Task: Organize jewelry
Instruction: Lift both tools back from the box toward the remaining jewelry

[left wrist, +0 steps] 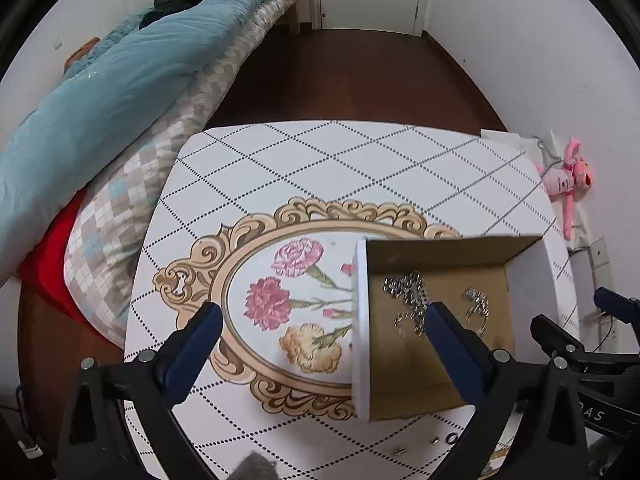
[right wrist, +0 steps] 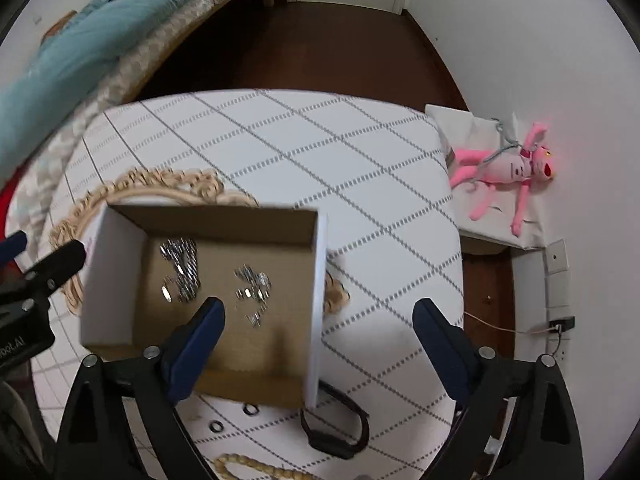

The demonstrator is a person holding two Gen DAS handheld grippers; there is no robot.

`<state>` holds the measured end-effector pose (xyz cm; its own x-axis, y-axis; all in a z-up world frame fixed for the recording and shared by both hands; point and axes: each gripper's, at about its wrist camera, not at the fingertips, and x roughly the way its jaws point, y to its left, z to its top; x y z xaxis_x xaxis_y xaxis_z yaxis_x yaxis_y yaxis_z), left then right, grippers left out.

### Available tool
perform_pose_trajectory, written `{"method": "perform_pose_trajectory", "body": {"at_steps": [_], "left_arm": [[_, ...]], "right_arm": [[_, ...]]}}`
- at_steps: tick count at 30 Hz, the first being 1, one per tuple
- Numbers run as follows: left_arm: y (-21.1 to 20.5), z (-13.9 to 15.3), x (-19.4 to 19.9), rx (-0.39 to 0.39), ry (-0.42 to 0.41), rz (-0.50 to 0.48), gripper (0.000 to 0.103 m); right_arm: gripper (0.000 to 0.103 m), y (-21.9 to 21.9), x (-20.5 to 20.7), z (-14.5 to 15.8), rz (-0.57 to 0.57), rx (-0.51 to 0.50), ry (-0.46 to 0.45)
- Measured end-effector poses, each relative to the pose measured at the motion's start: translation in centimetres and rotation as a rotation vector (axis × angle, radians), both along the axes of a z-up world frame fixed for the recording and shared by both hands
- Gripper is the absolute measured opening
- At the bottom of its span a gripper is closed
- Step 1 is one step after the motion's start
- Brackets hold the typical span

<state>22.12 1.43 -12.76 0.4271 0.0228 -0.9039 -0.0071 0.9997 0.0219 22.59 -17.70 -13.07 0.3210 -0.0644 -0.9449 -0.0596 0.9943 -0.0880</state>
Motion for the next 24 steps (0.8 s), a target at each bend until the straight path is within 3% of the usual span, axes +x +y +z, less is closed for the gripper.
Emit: {"method": "perform_pose_trajectory", "body": {"at_steps": [9,24], "left_arm": [[-0.6,0.2,-3.4,-0.012,-0.011,0.001,0.103],[-1.5,7.4,-10.0,-0.010,-0.163,-0.005,0.103]], "right_arm": [[0.099,-0.7,-3.1,-0.2,-0.018,0.008,-0.017],[0.099,-2.5,-9.9,8.1,-0.063,0.029,-0.220]]}}
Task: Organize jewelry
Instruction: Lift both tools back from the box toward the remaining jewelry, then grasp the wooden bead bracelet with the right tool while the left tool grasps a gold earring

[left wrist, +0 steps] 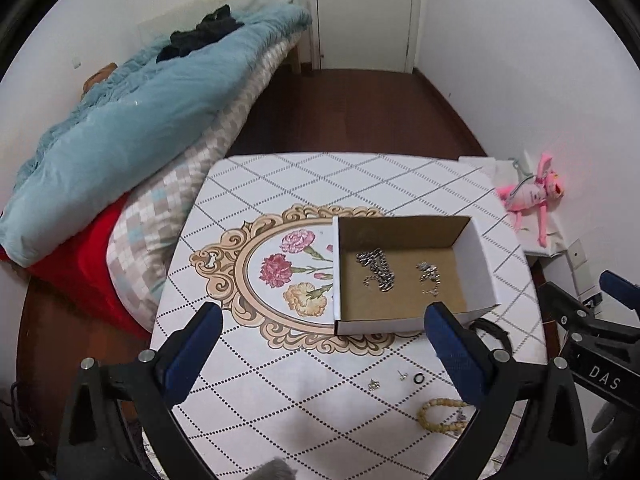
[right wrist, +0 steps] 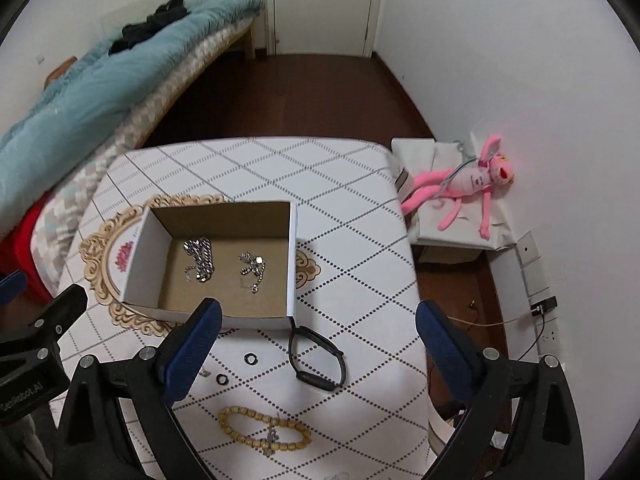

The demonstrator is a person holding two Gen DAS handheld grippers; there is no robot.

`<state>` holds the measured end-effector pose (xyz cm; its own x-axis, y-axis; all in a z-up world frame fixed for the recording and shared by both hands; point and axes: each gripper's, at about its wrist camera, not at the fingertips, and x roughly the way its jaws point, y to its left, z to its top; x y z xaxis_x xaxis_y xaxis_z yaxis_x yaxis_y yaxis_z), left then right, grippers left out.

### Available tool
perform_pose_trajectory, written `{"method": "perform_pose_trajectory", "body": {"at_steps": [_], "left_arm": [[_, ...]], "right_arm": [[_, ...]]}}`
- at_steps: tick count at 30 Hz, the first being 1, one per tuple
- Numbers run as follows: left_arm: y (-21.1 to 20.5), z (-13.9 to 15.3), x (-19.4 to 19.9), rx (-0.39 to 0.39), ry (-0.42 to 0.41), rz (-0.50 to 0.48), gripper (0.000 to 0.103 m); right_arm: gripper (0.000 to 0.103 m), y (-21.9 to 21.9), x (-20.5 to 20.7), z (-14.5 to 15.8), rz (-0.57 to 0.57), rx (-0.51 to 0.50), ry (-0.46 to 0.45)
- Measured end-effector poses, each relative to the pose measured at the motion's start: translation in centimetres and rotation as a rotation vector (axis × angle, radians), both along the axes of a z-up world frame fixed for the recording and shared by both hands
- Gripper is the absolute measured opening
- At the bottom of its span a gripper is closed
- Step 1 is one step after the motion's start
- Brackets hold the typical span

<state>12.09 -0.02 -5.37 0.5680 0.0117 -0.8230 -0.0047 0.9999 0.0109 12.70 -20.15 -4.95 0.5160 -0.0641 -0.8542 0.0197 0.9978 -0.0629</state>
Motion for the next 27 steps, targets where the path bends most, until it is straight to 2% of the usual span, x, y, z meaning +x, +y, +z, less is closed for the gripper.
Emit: {"method": "perform_pose_trajectory", "body": {"at_steps": [7,10,12,16,19,23,27], "left_arm": [[0.2,2.3,-1.6,-0.012,-0.040,0.011,0.103],[0.4,1.6,-2.0,0.005,-0.024,0.024,0.103],[0.4,0.3,-2.4,0.018,0.006,0.029,0.103],[0.6,-4.1,-3.1,0.043,0.106,0.035,0.103],[0.8,-7.8,-3.5,0.056,0.194,0.041,0.103],[1.1,-11.5,-4.0,0.033,0.275,0.038,0.102],[0.7,-13.4,-4.1,0.014,0.306,0.021,0.102]], "right_arm": [[0.099,-1.0,-2.5,3.5,-0.013,0.069,-0.057],[0.099,-1.4,-3.4,3.7,-0.023,0.091,-0.053],[0.099,-1.5,-3.9,2.9,-0.031,0.095,-0.027],[0.099,-2.1,-4.9,-1.3,-0.049,0.082,0.079],[0.097,-2.8,-5.7,-5.6,-0.071,0.103,0.179],[0.075,-3.7,-6.9,-10.6,-0.107,0.141,0.287],[0.062,-3.8,-7.7,-13.8,-0.123,0.187,0.347]]}}
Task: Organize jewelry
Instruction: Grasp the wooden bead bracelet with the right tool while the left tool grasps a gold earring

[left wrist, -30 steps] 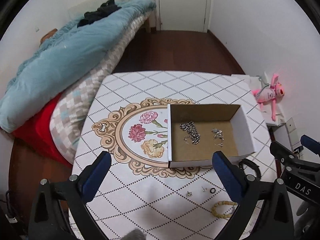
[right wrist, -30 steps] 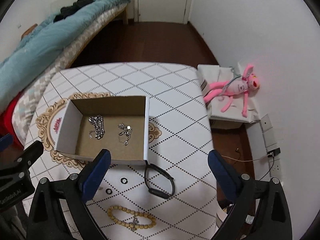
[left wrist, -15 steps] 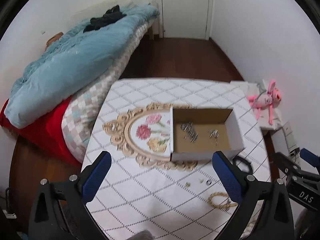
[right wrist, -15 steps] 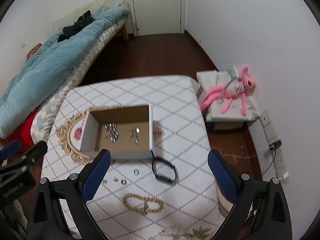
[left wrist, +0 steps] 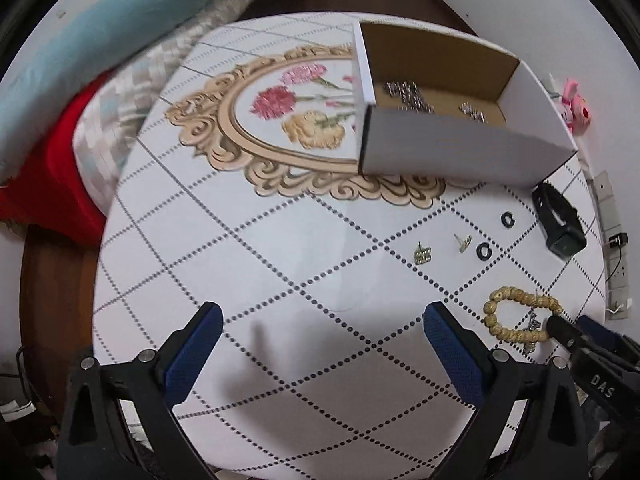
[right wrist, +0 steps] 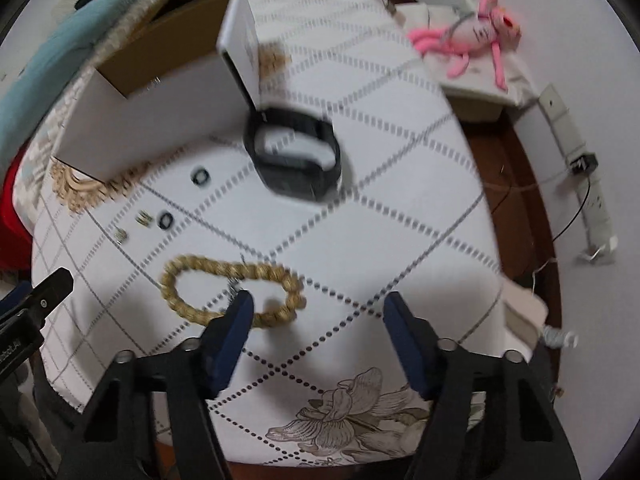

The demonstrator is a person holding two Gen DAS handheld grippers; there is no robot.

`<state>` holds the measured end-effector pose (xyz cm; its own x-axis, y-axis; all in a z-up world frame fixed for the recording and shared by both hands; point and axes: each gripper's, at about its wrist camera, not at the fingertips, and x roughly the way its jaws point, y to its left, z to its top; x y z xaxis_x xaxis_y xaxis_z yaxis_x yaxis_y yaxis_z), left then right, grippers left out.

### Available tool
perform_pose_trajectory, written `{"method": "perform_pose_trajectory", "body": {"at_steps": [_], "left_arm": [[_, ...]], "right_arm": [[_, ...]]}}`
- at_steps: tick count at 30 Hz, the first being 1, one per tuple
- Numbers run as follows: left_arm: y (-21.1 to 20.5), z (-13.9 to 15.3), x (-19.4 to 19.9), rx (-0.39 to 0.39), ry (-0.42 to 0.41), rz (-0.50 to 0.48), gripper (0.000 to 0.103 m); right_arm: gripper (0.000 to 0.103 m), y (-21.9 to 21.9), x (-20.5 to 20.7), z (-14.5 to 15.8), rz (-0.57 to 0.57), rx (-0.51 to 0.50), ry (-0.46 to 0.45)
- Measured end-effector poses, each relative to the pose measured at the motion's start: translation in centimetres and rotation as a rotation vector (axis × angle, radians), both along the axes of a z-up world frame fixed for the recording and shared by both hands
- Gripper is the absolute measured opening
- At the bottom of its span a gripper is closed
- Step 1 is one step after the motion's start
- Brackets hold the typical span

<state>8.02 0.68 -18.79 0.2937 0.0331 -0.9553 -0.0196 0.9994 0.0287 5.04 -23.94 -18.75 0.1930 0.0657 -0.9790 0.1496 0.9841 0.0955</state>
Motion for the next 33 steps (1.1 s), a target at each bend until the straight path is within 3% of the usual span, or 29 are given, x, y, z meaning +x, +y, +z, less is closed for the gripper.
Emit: {"method": "perform_pose_trajectory", "body": {"at_steps": [3,6,8,15,17,22,29,33], "left_arm": [[-0.4,-0.5,0.1,-0.011,-0.005,-0.013,0.102],[-1.1,-1.0,0.3,-0.026,-0.013,-0.038,0.094],[-1.7,-1.0,0.8,-0.026,-0.012,-0.057,0.092],[-3.8,-1.6,1.2,-0.024,-0.029,-0.125,0.091],[-4.5,-1.8,1.5,-0.018,-0.032,-0.146,0.079],[-5.8,-2.1,2.1,-0.015,-0.037,-0.176,0.059],[-7.0,-1.5,2.3,-0.029,-0.051,-0.210,0.010],[-6.5,-1.7,2.7,-0.039,-0.052,-0.207,0.009]], "right_arm": [[0.056,0.4,-0.2,-0.2,0.000,-0.019,-0.032],[0.039,1.2,-0.3,-0.4,0.020,-0.064,-0.054],[0.009,1.7,-0.2,-0.4,0.039,-0.075,-0.065],[0.009,-0.9,-0.1,-0.4,-0.037,-0.047,-0.078],[0.009,-1.7,0.1,-0.5,-0.050,-0.056,-0.074],[0.009,-2.3,0.7,-0.6,-0.067,-0.061,-0.072],[0.009,-2.3,1.1,-0.9,-0.065,-0.065,-0.070],[0.009,-2.4,1.1,-0.9,-0.074,-0.058,-0.072]]}}
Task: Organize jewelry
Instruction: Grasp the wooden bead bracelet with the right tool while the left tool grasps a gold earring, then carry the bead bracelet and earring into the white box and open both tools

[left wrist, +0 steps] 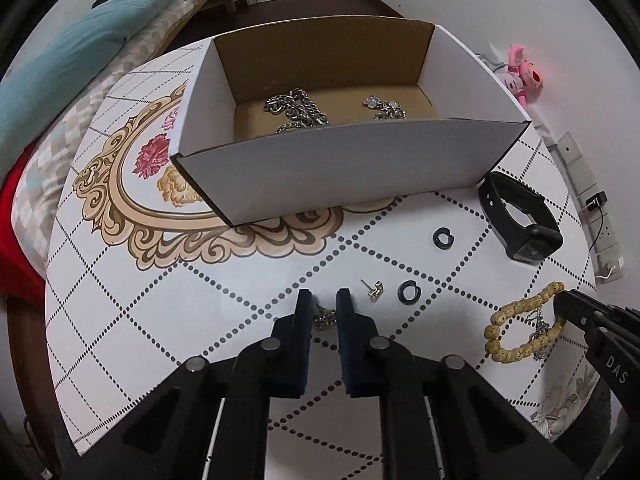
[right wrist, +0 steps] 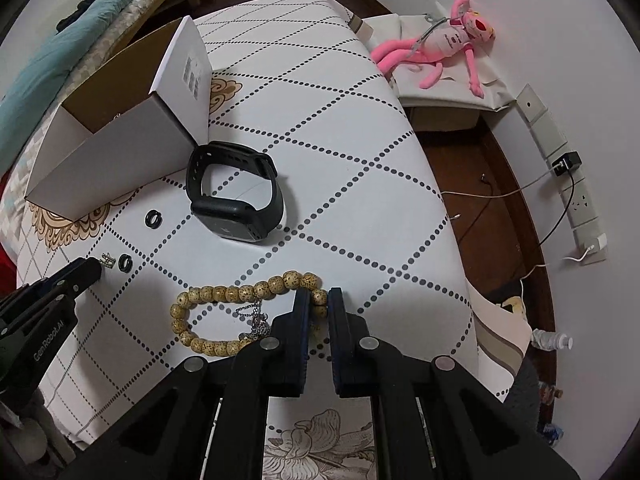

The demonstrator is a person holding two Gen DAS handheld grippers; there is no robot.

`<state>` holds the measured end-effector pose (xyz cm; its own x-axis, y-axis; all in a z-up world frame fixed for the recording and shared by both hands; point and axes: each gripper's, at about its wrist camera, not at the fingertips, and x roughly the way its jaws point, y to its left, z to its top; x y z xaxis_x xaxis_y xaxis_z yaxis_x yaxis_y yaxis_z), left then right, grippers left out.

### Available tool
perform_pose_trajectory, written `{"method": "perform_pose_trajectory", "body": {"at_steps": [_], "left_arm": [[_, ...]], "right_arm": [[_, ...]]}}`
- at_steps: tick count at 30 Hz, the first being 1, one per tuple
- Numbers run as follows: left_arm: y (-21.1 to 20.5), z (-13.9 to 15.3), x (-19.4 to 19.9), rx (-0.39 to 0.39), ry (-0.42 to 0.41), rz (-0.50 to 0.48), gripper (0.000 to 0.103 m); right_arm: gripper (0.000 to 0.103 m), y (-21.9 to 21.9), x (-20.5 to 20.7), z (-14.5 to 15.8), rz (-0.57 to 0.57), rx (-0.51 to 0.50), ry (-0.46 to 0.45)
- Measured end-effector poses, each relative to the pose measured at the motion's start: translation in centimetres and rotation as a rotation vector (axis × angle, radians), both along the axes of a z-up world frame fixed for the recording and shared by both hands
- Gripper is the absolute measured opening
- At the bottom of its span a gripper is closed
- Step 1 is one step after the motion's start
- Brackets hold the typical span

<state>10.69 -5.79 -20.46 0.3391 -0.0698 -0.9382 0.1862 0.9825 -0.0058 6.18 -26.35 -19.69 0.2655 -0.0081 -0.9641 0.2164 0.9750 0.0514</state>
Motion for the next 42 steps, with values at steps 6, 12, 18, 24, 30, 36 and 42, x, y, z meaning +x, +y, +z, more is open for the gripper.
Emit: {"method": "perform_pose_trajectory", "body": {"at_steps": [6,12,18,24,30,36,42], "left_arm": [[1.3,0.2,-0.3,-0.033,0.014,0.018,0.009],[2.2,2.8,-1.2,-0.097,0.005,0.017,0.009],[3.1,7.8,-0.7,-0.180,-0.049,0.015,0.009],[3.9,12.1,3.2,-0.259,-0.088,0.024,0.009],[4.4,12.6,8.7,-0.263,-0.066,0.035,0.009],[4.4,11.5,12.1,-0.227,0.000,0.057,0.011],[4.4,10.6,13.8,-0.146,0.028,0.073,0.043]], "right_arm": [[0.009,0.2,-0.1,0.8,0.003,0.054,-0.031],[0.009,1.9,-0.4,3.9,0.068,0.129,-0.100],[0.009,4.1,-0.1,8.2,0.143,0.189,-0.172],[0.009,5.0,2.6,13.8,0.206,0.216,-0.267],[0.009,6.0,8.3,16.5,0.254,0.207,-0.316],[0.009,7.6,14.1,15.3,0.279,0.162,-0.282],[0.009,8.4,17.5,12.4,0.290,0.109,-0.230]]}}
